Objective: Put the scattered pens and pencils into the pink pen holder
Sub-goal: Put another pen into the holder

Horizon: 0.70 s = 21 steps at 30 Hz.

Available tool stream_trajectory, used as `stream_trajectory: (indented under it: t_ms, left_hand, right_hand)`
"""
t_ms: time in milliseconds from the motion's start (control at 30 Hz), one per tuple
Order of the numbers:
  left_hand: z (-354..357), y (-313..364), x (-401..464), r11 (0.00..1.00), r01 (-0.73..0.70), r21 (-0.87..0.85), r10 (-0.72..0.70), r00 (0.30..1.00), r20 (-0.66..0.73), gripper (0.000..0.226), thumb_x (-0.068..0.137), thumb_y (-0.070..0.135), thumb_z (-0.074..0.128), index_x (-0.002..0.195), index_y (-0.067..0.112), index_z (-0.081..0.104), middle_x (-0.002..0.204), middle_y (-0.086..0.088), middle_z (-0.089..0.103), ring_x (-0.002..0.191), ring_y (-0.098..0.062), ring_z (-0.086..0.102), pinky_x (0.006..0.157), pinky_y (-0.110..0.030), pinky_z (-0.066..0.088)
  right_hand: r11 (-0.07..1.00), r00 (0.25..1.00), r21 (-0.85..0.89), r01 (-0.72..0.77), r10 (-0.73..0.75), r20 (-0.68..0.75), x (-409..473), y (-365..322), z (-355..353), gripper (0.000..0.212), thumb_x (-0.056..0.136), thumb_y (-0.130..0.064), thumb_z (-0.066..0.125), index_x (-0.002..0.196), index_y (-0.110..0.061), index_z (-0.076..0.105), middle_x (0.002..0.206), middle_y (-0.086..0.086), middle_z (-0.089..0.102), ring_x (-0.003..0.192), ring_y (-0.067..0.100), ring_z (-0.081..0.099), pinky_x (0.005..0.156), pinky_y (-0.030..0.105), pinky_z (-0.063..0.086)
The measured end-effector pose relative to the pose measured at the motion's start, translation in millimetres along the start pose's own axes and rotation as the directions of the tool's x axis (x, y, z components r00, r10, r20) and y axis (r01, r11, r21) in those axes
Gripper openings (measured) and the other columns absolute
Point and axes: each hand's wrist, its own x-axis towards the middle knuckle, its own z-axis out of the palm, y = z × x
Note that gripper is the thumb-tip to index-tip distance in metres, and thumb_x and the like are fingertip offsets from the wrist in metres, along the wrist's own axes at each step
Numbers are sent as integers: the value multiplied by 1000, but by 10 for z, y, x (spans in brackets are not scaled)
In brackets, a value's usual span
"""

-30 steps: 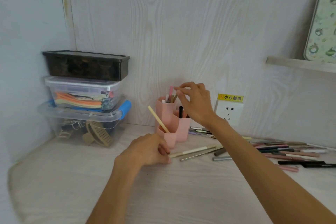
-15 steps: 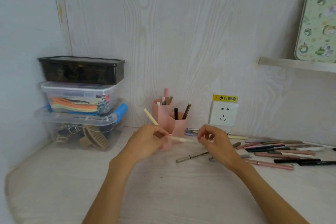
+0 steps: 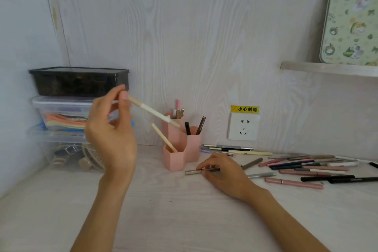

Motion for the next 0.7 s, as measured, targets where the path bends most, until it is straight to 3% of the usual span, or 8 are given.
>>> stream_trajectory:
  t_ms: [100, 167, 233, 367, 433, 533, 600, 700]
  left_hand:
    - [61, 3, 76, 989, -135, 56, 137, 990, -38, 26, 96, 29, 52, 111, 12, 65, 93, 11, 54, 80, 1, 57, 63, -15, 48]
    - [148, -27, 88, 974, -199, 112, 198, 980, 26, 28, 96, 28, 53, 112, 9, 66, 96, 7, 56, 78, 0, 55, 60, -8, 42]
    - [236, -117, 77, 949, -244, 202, 212, 963, 168, 28, 95, 27, 54, 112, 9, 67, 96, 2, 61, 76, -5, 56, 59, -12, 44]
    - [354, -277, -118, 854, -339, 394, 139, 879, 455, 23, 90, 23, 60, 106, 10, 70, 91, -7, 71, 64, -19, 61, 52, -33, 52]
    - [365, -277, -172, 874, -341, 347, 182, 891, 417, 21, 90, 20, 62, 106, 8, 70, 92, -7, 71, 66, -19, 62, 53, -34, 52]
    - [385, -182, -30, 922, -307, 235, 268, 946, 183, 25, 94, 21, 58, 111, 6, 67, 92, -9, 68, 74, -17, 59, 53, -30, 49]
    - [389, -123, 127, 915, -340, 217, 334, 940, 64, 25, 95, 22, 56, 112, 6, 66, 90, -10, 66, 74, -20, 57, 53, -27, 44]
    - [390, -97, 250, 885, -390, 256, 386, 920, 69, 26, 96, 23, 54, 113, 9, 67, 89, -11, 65, 77, -20, 53, 57, -24, 42]
  right_hand:
    - [1000, 1000, 11, 16, -15, -22, 12, 33, 2, 16, 86, -30, 60, 99, -34, 70, 92, -10, 63, 88, 2, 53, 79, 21, 49]
    - [1000, 999, 15, 17, -16, -32, 9, 47, 10, 16, 86, -30, 61, 98, -34, 70, 91, -9, 63, 87, 1, 52, 78, 20, 48]
    - [1000, 999, 14, 16, -15, -37, 9, 51, 19, 16, 86, -30, 60, 98, -34, 70, 91, -10, 63, 87, 2, 52, 77, 19, 48]
    - [1000, 999, 13, 2, -2, -40, -3, 58, 42, 16, 86, -32, 59, 98, -35, 70, 91, -11, 61, 89, 2, 52, 77, 17, 46]
    - [1000, 999, 10, 0, 0, -37, -2, 62, 49, 16, 87, -32, 59, 99, -36, 69, 93, -11, 62, 90, 3, 52, 77, 17, 46]
    - [1000, 999, 10, 3, -2, -41, 8, 66, 49, 17, 87, -32, 58, 99, -35, 69, 93, -10, 62, 91, 5, 52, 77, 18, 46]
    - [1000, 999, 7, 3, -3, -42, 10, 69, 48, 17, 87, -32, 59, 100, -35, 69, 93, -9, 62, 91, 5, 52, 77, 18, 46]
    - [1000, 999, 4, -4, 4, -39, 7, 70, 49, 17, 87, -31, 59, 100, -35, 69, 94, -9, 62, 92, 5, 52, 77, 18, 46]
